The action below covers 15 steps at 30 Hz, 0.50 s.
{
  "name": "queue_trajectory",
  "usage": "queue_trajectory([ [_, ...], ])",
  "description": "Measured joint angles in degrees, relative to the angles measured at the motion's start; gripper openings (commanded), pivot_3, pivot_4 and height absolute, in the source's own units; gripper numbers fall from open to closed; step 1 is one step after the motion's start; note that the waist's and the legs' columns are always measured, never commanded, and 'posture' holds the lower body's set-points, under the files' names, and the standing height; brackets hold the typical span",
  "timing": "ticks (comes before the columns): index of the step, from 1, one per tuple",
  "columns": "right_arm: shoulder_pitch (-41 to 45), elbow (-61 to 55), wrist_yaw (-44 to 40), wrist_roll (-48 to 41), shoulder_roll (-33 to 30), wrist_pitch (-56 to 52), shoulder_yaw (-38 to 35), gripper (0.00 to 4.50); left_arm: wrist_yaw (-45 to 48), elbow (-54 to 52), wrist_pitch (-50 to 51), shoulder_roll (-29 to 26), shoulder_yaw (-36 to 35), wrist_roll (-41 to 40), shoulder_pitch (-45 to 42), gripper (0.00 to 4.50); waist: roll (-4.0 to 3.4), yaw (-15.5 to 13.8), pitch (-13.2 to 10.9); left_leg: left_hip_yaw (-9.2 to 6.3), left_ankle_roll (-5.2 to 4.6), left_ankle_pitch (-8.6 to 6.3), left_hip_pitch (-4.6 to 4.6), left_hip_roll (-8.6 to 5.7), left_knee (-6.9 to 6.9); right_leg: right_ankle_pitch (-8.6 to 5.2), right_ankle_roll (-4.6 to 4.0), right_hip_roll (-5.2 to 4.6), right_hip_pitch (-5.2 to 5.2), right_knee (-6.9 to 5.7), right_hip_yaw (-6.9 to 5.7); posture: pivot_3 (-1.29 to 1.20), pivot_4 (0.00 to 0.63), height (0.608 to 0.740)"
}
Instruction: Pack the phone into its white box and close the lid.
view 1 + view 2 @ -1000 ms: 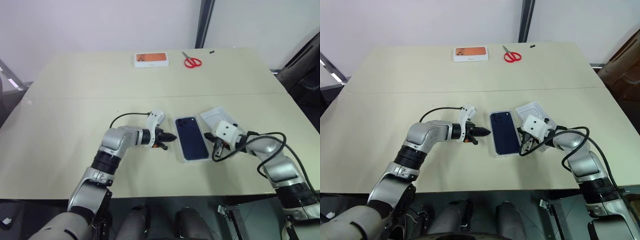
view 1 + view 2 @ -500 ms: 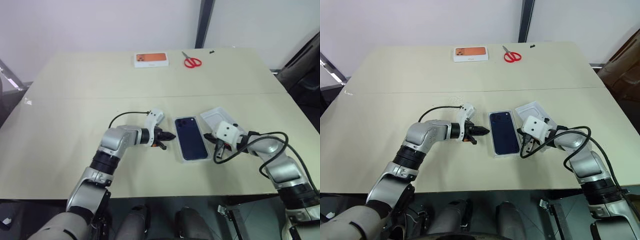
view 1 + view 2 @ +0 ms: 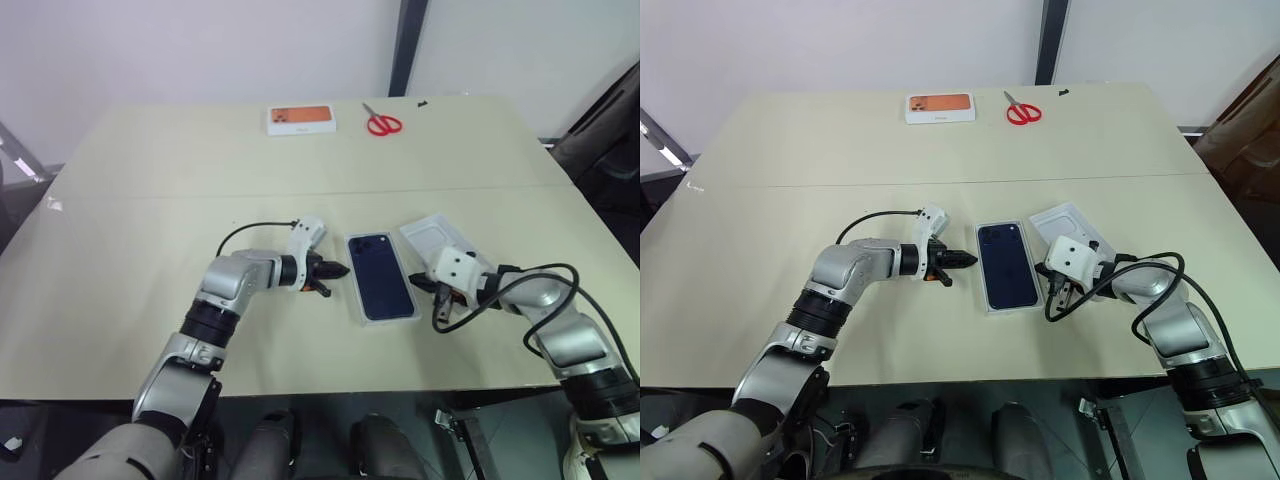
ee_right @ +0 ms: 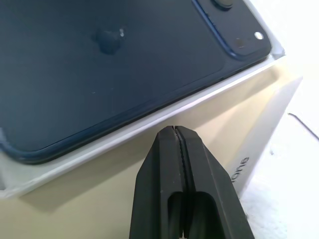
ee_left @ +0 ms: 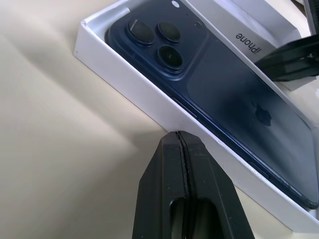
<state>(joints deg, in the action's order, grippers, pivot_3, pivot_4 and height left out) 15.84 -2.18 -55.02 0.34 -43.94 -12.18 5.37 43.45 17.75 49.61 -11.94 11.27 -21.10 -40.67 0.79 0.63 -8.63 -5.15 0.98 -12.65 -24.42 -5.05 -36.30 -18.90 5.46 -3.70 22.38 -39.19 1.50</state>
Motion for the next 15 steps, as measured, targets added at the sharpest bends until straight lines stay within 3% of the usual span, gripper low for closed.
queue_trajectory([
  [15, -0.1, 0.4, 0.8, 1.1, -0.3, 2.3, 0.0, 0.00, -1.3, 1.4, -2.7, 1.3, -1.2, 0.9, -0.3, 0.02, 0.01, 0.0, 0.0, 0.00, 0.00, 0.00, 0.00, 0.00, -0.04, 0.00, 0.00, 0.00, -0.02, 0.00, 0.00, 0.00, 0.150, 0.734],
])
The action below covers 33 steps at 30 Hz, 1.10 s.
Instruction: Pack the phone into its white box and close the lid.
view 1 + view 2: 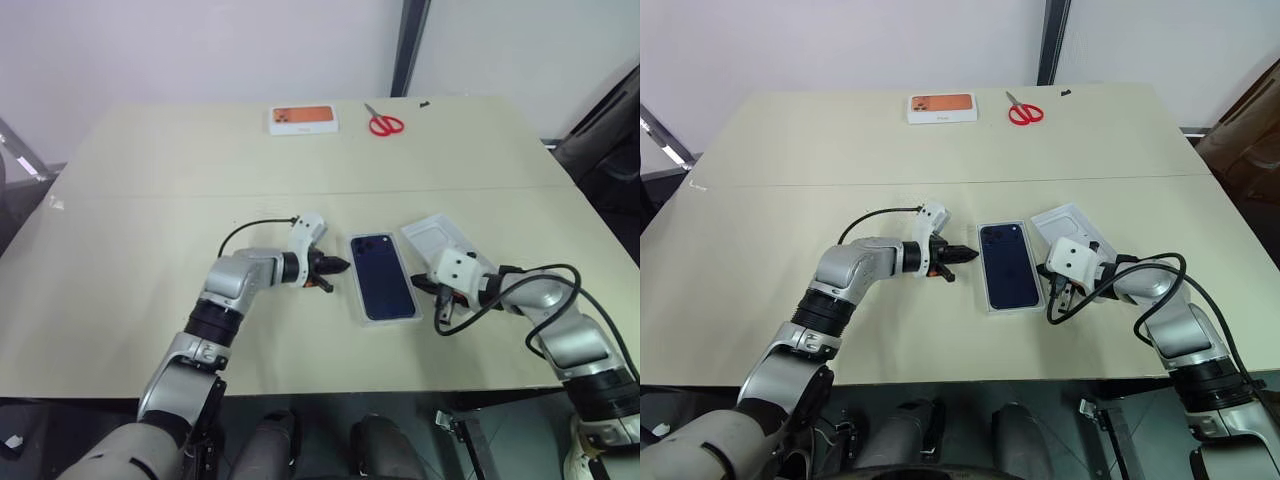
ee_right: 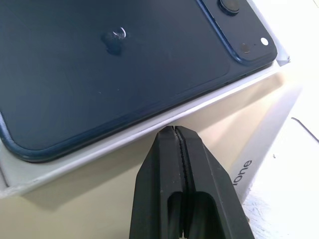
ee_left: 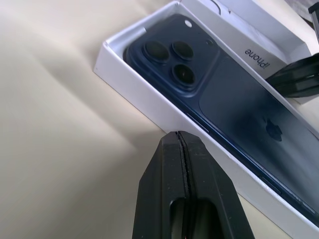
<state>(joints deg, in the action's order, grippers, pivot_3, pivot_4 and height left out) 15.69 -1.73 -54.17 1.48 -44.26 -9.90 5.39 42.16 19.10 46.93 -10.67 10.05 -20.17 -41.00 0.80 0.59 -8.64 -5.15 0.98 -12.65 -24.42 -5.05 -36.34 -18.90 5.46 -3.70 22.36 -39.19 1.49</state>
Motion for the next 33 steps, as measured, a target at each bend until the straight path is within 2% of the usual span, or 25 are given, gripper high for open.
queue_trajectory([
  [6, 1.9, 3.1, 2.3, 1.5, -1.6, 1.6, -0.7, 0.00, 1.2, -1.4, -2.0, -3.3, -0.2, 0.6, 0.4, 0.02, 0.00, 0.0, 0.0, 0.00, 0.00, 0.00, 0.00, 0.00, 0.02, 0.00, 0.00, 0.00, 0.03, 0.00, 0.01, 0.00, 0.150, 0.734],
  [12, 3.0, 4.3, 4.0, 0.6, -2.1, 1.1, -3.4, 0.00, 4.1, -4.3, -5.8, -8.7, -4.5, -0.3, 1.9, 0.02, 0.00, 0.0, 0.0, 0.01, 0.00, 0.00, 0.00, 0.01, 0.03, 0.00, 0.00, 0.00, 0.03, 0.00, 0.01, 0.00, 0.150, 0.734],
  [21, 11.1, 9.6, 9.6, 1.5, 4.0, -1.3, -1.9, 0.00, 6.2, -7.5, -10.1, -8.7, -7.1, -2.6, 3.4, 0.02, -0.01, 0.2, 0.0, 0.03, 0.01, 0.00, -0.01, 0.01, 0.02, 0.00, 0.00, 0.00, 0.05, -0.02, 0.02, 0.00, 0.150, 0.734],
  [22, 12.2, 10.3, 9.8, 0.6, 4.4, -3.3, -2.3, 0.54, 7.0, -8.7, -9.9, -9.2, -7.3, -3.5, 4.1, 0.54, -0.01, 0.2, 0.0, 0.03, 0.01, 0.00, -0.01, 0.01, 0.04, 0.00, 0.00, 0.00, 0.07, -0.02, 0.02, 0.00, 0.150, 0.734],
  [24, 13.6, 10.5, 9.2, -2.9, 4.7, -8.3, -4.8, 1.28, 9.0, -10.4, -9.5, -11.4, -7.8, -4.8, 5.5, 1.32, -0.01, 0.2, 0.0, 0.02, 0.01, 0.01, 0.00, 0.03, 0.07, 0.00, 0.00, 0.00, 0.07, -0.01, 0.02, 0.00, 0.150, 0.734],
  [26, 13.6, 10.5, 8.5, -5.0, 4.2, -10.3, -6.8, 2.41, 10.9, -11.3, -10.4, -14.1, -9.1, -5.2, 7.2, 2.42, -0.01, 0.1, 0.0, 0.02, 0.01, 0.00, 0.00, 0.03, 0.07, 0.00, -0.01, 0.00, 0.06, 0.00, 0.01, 0.00, 0.150, 0.734],
  [30, 8.3, 5.5, 7.7, -7.1, 3.9, -13.6, -7.8, 4.43, 17.4, -13.4, -14.2, -18.3, -10.1, -6.6, 10.6, 4.42, -0.02, 0.0, 0.0, 0.01, 0.00, 0.00, -0.01, 0.03, 0.08, 0.00, -0.01, -0.03, 0.04, 0.05, 0.01, 0.00, 0.150, 0.734],
  [33, 5.2, 2.6, 8.3, -7.4, 3.8, -15.8, -7.8, 4.48, 20.1, -14.5, -17.8, -19.8, -9.8, -6.3, 12.6, 4.47, -0.04, 0.1, 0.0, 0.02, -0.01, -0.01, 0.00, 0.02, 0.09, 0.00, -0.01, -0.03, 0.05, 0.04, 0.03, 0.00, 0.150, 0.734],
])
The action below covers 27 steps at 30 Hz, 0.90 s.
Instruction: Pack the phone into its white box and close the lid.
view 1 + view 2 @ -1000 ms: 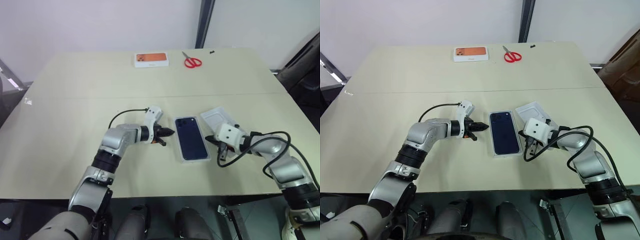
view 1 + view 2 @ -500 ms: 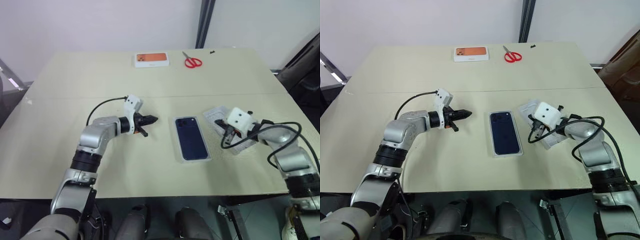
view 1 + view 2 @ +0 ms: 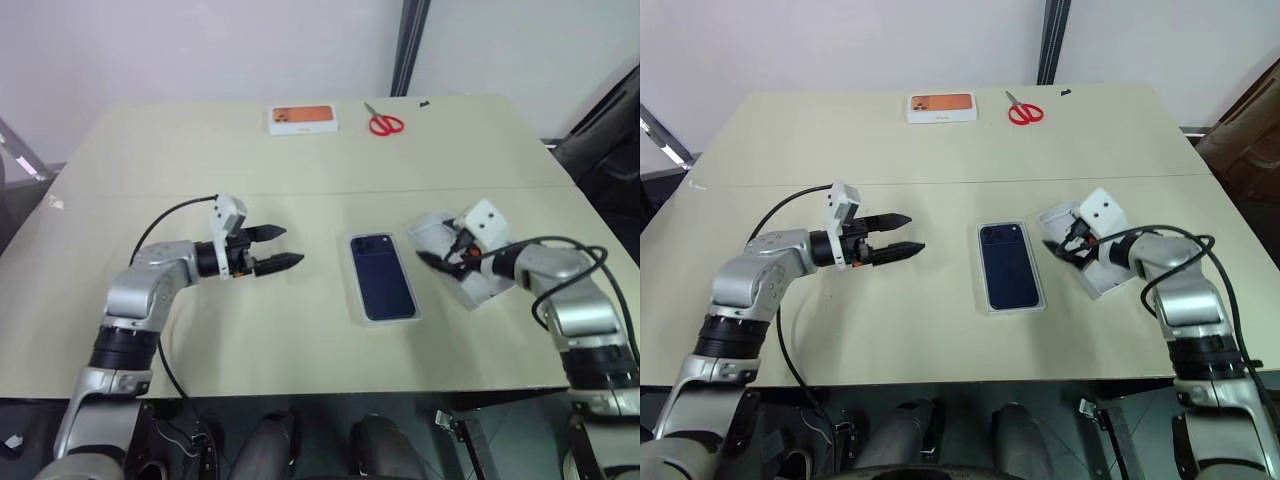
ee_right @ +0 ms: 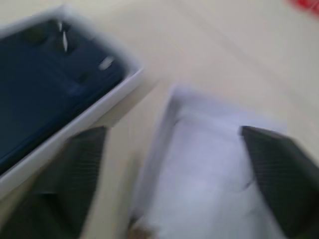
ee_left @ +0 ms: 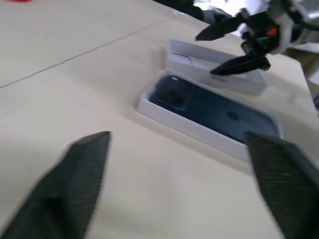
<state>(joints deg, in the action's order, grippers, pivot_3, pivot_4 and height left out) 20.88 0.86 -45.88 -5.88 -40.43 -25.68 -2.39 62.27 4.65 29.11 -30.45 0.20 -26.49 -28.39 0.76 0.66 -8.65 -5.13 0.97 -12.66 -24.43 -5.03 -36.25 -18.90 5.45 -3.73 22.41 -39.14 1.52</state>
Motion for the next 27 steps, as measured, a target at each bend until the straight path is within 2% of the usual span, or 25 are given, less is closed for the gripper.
queue_trajectory([
  [6, -8.3, -14.3, 2.4, -4.1, -1.4, -10.8, -5.9, 4.48, 3.2, -3.8, -5.9, -1.9, -2.1, -1.3, 5.3, 4.47, -0.01, -0.1, 0.0, -0.03, -0.23, -0.14, -0.01, 0.02, 0.06, 0.00, 0.00, 0.00, 0.01, 0.03, 0.00, 0.00, 0.150, 0.734],
  [11, -14.0, -20.6, 3.2, -5.7, -3.1, -18.7, -6.4, 4.48, 4.9, -5.9, -9.5, -2.0, -3.4, -1.8, 7.1, 4.47, -0.03, -0.1, 0.0, -0.02, -0.44, -0.26, 0.05, 0.01, 0.01, 0.00, -0.01, -0.02, -0.09, 0.03, 0.00, 0.00, 0.150, 0.734],
  [17, -10.2, -21.1, 4.2, -7.8, -3.7, -26.6, -5.8, 4.48, 7.0, -5.9, -12.5, -2.1, -3.2, -1.8, 7.7, 4.47, -0.03, 0.1, 0.0, -0.01, -0.45, -0.26, 0.04, 0.01, 0.05, 0.00, -0.01, -0.02, -0.06, 0.03, 0.00, 0.00, 0.150, 0.734],
  [27, -1.8, -17.3, 4.4, -7.8, -7.4, -34.8, 3.0, 4.48, 11.4, -7.8, -15.9, -3.4, -1.0, -1.6, 10.5, 4.47, -0.05, -0.1, 0.0, 0.00, -0.49, -0.29, 0.03, 0.00, 0.02, 0.00, -0.01, -0.05, -0.08, 0.08, -0.01, 0.00, 0.150, 0.734],
])
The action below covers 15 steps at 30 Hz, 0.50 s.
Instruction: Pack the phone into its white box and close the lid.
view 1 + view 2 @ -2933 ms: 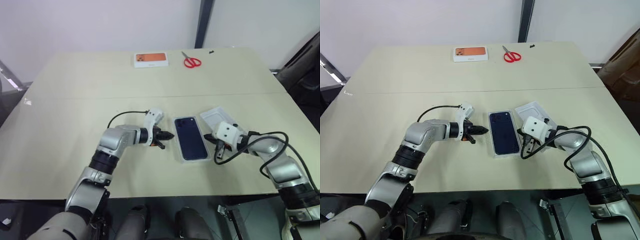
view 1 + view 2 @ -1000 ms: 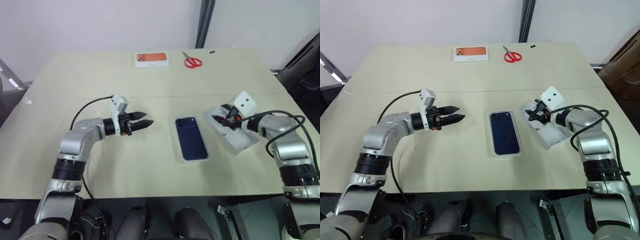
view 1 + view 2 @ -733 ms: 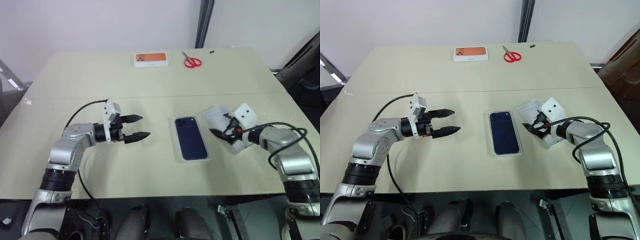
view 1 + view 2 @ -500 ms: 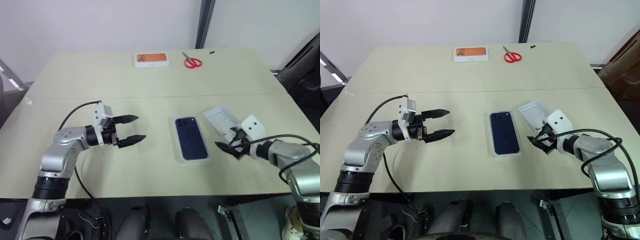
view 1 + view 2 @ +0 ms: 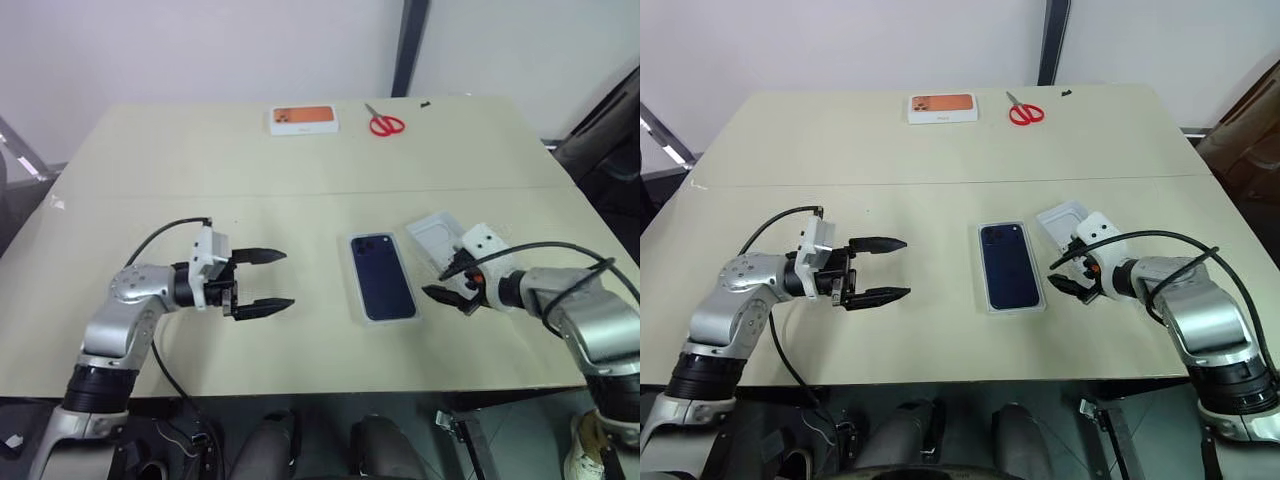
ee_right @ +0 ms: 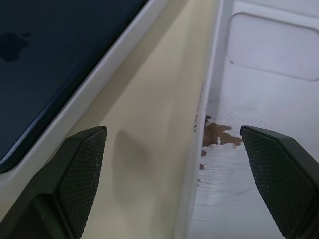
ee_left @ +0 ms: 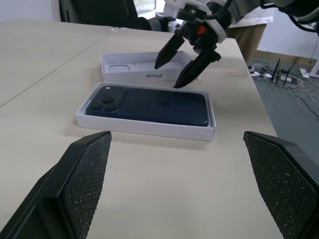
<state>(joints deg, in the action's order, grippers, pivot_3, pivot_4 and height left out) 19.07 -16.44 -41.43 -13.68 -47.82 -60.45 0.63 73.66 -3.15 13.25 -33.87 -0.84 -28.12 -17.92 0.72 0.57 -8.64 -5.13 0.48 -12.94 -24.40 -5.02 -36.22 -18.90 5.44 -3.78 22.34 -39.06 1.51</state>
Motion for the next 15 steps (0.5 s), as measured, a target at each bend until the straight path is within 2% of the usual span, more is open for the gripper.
queue_trajectory([
  [15, 4.6, 2.0, -0.8, -2.3, -3.3, -9.6, 2.8, 4.48, -2.8, -0.8, -1.4, 2.3, 1.7, 0.2, 0.4, 4.47, 0.00, 0.0, 0.0, 0.00, -0.03, -0.02, -0.01, 0.00, 0.00, 0.00, 0.00, 0.00, -0.01, 0.01, -0.01, 0.00, 0.150, 0.734],
])
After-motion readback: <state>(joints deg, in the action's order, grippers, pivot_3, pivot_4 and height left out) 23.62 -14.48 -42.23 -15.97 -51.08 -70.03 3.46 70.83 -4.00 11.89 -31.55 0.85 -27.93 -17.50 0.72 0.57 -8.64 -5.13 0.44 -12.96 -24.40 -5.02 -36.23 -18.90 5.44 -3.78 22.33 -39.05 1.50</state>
